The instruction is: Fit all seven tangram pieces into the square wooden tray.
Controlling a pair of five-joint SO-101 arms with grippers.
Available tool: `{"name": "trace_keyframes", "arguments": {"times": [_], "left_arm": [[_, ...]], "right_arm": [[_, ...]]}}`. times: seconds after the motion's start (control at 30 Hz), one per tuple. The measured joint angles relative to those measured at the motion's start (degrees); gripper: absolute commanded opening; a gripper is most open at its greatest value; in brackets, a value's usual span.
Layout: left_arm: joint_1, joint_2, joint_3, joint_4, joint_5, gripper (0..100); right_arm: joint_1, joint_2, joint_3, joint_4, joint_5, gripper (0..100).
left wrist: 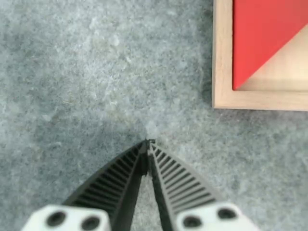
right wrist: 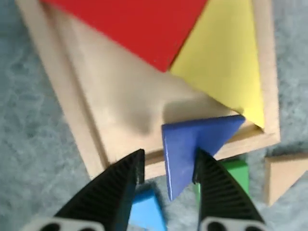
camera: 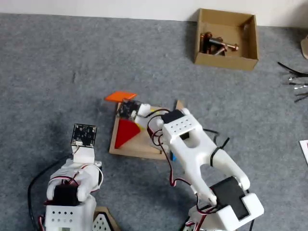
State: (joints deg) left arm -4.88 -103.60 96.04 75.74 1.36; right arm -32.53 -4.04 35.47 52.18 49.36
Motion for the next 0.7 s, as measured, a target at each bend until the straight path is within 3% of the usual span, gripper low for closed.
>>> {"name": "trace_keyframes", "arguments": {"times": [0.17,0.43,0.7], "left_arm": [[0.0,0.0,0.0,0.0,0.0,1],[0.0,0.0,0.0,0.0,0.0,1],[0.0,0.0,0.0,0.0,0.0,1]], "right_arm": [[0.1,-0.2,0.9,6.7,11.3,15.2],[1.4,-0.3,0.7,15.7,23.3,11.5],[1.7,-1.0,-5.4,24.8,23.4,9.4]]}}
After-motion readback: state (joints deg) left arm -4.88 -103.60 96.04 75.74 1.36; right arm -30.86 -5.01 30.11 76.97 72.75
